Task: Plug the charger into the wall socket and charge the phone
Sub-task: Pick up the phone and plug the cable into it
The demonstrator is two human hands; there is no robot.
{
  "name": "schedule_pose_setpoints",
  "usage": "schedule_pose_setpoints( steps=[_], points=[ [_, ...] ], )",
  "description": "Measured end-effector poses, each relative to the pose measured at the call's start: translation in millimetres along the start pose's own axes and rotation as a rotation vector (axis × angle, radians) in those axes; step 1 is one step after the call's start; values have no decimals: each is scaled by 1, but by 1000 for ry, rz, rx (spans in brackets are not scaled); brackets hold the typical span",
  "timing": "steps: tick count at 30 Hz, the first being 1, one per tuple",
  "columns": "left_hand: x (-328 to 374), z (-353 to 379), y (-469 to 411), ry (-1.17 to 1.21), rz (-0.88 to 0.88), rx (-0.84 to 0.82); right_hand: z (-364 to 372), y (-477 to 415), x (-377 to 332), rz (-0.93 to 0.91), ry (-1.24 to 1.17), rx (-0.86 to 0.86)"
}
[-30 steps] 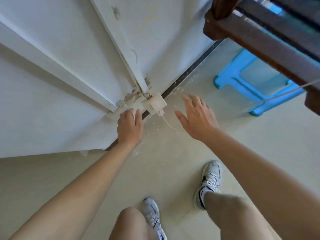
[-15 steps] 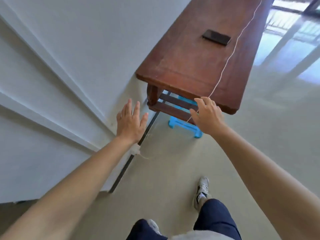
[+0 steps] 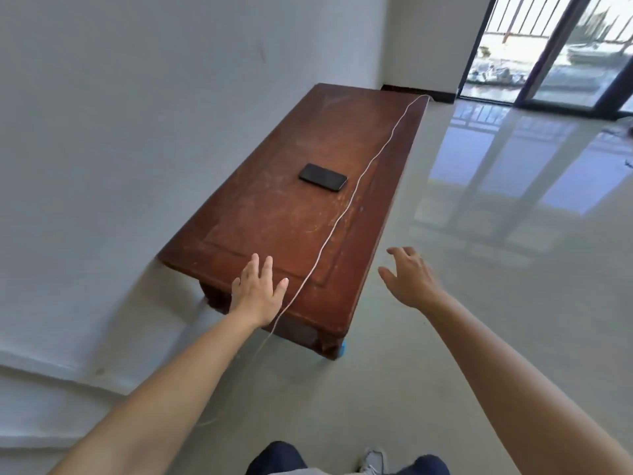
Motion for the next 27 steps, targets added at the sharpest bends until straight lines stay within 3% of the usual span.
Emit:
schedule_pose_setpoints(
  steps=[5, 11, 18, 27],
  points=[
    [79, 4, -66, 18, 16, -62, -50, -74, 46, 87, -19, -44],
    [161, 15, -192, 26, 100, -64, -48, -190, 81, 84, -24, -156],
    [223, 15, -353, 67, 54, -115, -58, -344, 101, 80, 42, -288],
    [297, -11, -493, 46, 53, -167, -117, -498, 132, 42, -4, -312]
  ],
)
Point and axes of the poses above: each hand's wrist, its own y-axis away from the middle knuckle, its own z-axis out of the palm, x = y × z, the point moved 10 cm from there along -y, towards the middle knuckle, and after that the axes turned 12 degrees about -y, right-handed, at the moved point
